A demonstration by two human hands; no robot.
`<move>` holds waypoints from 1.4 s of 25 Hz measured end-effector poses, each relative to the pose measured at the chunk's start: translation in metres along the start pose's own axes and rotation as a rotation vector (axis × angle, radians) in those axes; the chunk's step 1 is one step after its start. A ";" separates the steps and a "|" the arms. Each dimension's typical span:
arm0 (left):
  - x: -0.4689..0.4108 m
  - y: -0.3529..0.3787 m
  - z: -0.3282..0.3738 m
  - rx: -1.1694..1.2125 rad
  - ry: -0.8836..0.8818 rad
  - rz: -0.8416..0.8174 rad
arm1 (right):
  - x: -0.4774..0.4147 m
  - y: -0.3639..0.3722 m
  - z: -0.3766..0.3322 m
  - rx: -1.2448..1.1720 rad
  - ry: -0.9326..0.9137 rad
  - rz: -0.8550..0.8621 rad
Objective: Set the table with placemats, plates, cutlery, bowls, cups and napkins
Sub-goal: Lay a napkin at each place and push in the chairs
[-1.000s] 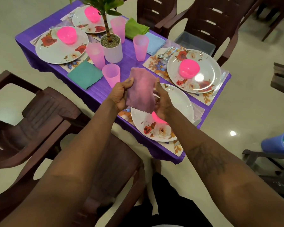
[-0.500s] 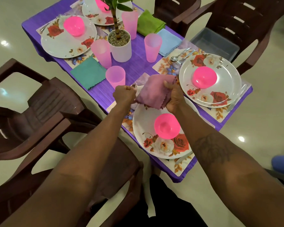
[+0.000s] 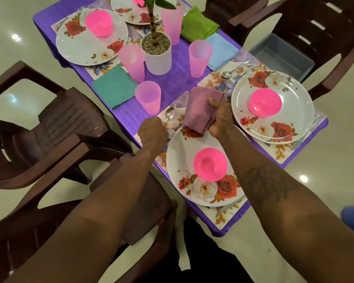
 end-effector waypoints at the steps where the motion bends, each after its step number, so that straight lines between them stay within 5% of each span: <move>1: -0.001 0.000 -0.002 0.030 0.002 -0.013 | 0.001 0.002 0.000 -0.007 0.011 -0.024; 12: 0.019 -0.014 -0.038 0.567 0.043 -0.052 | 0.000 0.020 0.015 0.050 0.030 0.016; 21: 0.007 -0.040 -0.047 0.494 0.013 0.261 | 0.015 0.038 0.035 0.082 0.092 0.035; 27: -0.010 -0.050 -0.031 0.361 0.044 0.224 | 0.024 0.040 0.035 0.055 0.098 0.048; 35: -0.029 -0.055 0.010 0.192 0.233 0.254 | 0.023 0.008 -0.003 -0.133 -0.071 0.435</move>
Point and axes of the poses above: each hand's wrist, its own x-axis away from the middle knuckle, its own y-axis out of the palm, z = x × y, the point moved 3 cm from there along -x, towards the middle knuckle, and after that the axes turned 12 degrees about z, right-handed, at the moved point
